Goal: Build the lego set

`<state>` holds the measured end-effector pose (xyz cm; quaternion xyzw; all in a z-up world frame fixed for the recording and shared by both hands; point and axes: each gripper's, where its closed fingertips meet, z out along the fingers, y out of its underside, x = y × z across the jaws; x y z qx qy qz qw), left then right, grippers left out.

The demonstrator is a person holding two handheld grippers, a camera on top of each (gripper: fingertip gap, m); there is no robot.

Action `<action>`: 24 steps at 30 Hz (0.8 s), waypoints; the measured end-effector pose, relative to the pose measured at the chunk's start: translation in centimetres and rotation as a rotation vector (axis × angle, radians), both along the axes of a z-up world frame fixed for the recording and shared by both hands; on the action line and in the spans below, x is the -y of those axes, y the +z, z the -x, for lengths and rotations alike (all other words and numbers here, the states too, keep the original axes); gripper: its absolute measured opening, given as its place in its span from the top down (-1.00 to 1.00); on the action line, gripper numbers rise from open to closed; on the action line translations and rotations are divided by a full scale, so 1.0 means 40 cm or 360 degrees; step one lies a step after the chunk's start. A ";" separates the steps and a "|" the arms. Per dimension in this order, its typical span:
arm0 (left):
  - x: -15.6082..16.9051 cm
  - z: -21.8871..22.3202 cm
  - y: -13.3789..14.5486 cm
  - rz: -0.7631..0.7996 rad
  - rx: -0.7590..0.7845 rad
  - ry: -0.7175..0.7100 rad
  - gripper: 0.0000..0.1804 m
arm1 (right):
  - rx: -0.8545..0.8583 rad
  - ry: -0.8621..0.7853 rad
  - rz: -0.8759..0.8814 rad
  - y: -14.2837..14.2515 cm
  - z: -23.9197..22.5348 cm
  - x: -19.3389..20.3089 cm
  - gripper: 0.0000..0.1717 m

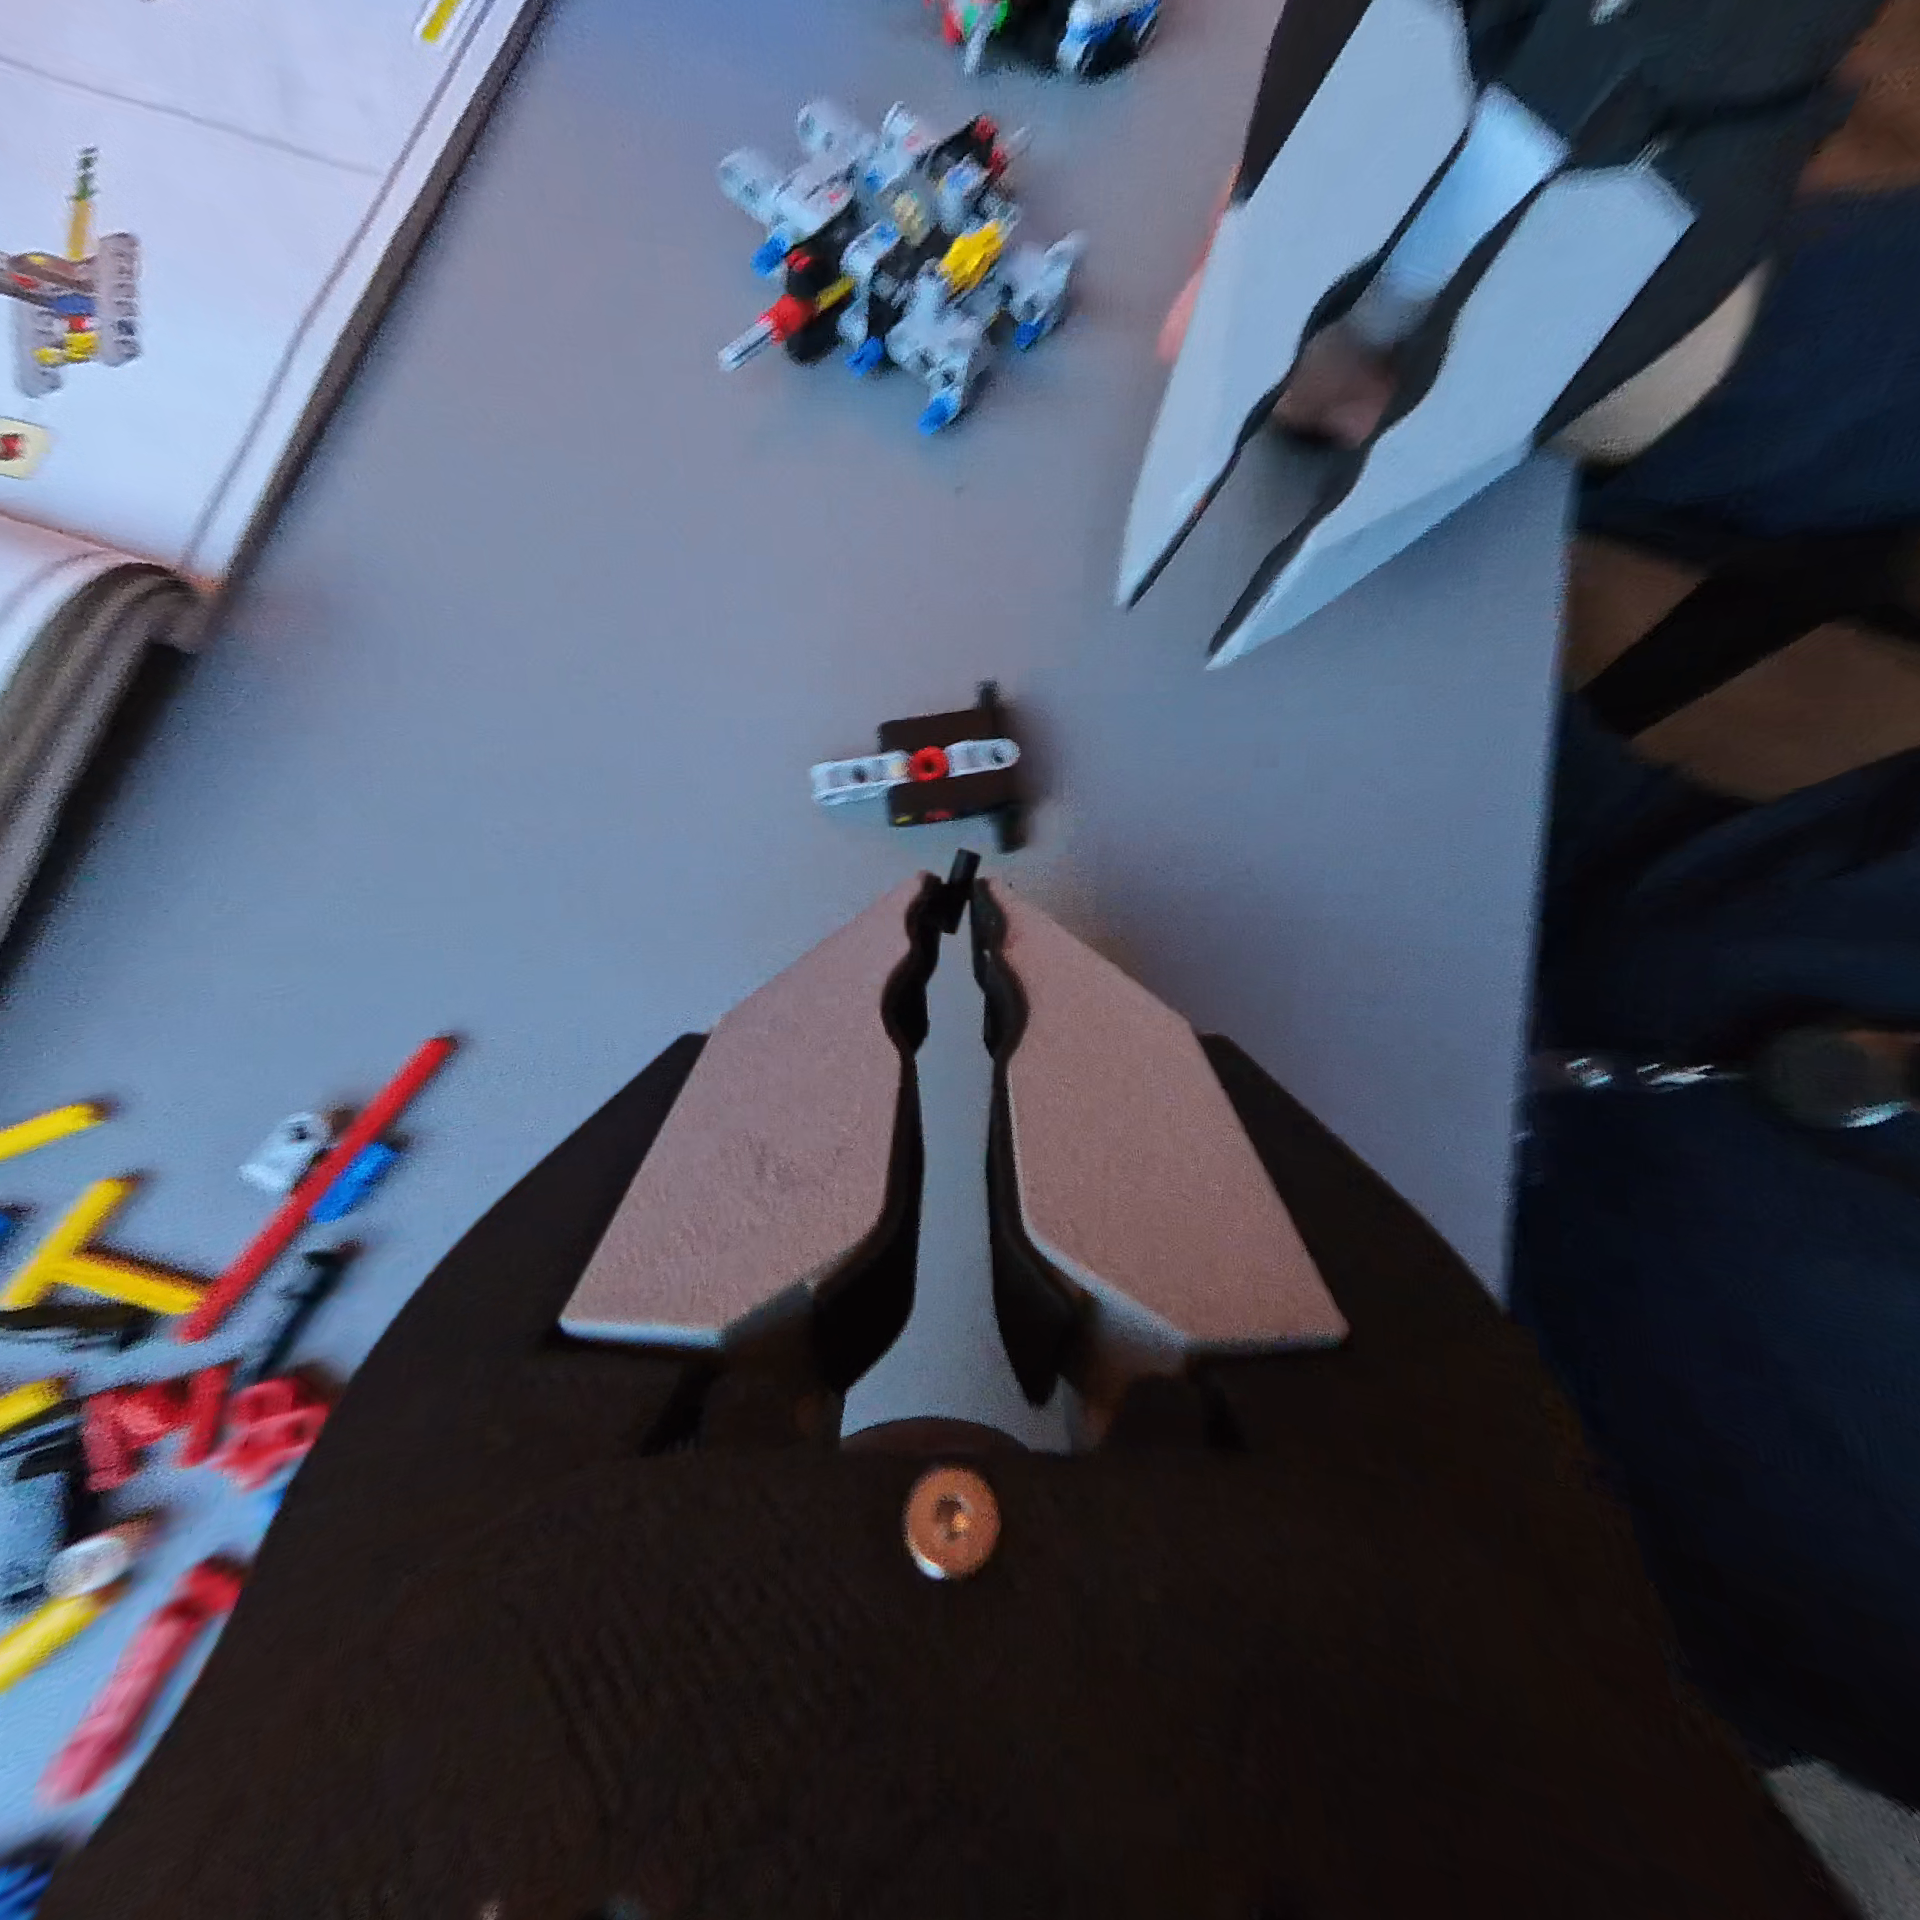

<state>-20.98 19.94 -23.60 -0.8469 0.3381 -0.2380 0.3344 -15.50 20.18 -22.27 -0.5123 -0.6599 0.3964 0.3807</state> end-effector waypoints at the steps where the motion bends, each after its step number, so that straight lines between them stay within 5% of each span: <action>1: 0.014 -0.016 0.009 0.0028 0.0106 -0.0002 0.98 | -0.0009 0.0033 -0.0013 0.002 0.003 0.015 0.85; 11: 0.079 -0.104 -0.027 0.0317 0.0413 -0.0179 0.98 | 0.0061 0.0174 -0.0300 -0.031 0.024 0.088 0.84; 24: 0.107 -0.125 -0.059 0.0461 0.0392 -0.0326 0.98 | 0.0211 0.0255 -0.0611 -0.090 0.028 0.120 0.88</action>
